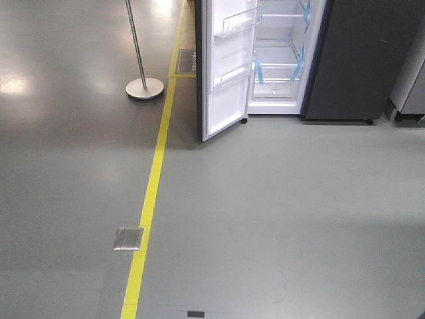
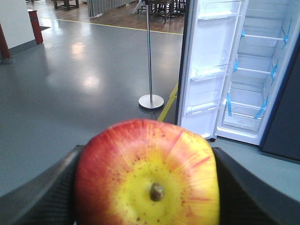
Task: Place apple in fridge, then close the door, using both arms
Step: 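Drive along the yellow floor line up to the refrigerator, then approach the open refrigerator door shelves with the apple held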
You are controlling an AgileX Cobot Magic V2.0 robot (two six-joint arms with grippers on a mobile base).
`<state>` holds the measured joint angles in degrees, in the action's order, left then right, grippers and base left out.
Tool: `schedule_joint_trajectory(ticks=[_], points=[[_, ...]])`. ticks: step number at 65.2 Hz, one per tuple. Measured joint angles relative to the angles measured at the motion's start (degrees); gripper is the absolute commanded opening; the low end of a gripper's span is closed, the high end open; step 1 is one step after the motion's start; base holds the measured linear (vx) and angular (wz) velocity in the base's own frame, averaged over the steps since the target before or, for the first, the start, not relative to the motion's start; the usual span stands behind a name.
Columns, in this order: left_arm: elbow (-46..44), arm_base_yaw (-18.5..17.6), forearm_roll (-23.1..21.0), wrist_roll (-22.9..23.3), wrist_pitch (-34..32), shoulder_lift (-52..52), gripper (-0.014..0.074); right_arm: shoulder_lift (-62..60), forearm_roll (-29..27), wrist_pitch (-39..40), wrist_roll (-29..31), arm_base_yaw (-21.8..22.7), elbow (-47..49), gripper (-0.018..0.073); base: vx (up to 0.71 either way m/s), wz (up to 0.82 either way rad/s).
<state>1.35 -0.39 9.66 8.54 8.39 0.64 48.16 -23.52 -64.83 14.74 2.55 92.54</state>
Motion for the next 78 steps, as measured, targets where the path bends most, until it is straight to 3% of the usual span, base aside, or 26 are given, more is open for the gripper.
schedule_joint_trajectory(ticks=[78], points=[[0.00, 0.00, 0.00, 0.00, 0.00, 0.00, -0.0006, 0.00, 0.00, 0.00, 0.00, 0.00, 0.00, 0.0133, 0.26, -0.02]])
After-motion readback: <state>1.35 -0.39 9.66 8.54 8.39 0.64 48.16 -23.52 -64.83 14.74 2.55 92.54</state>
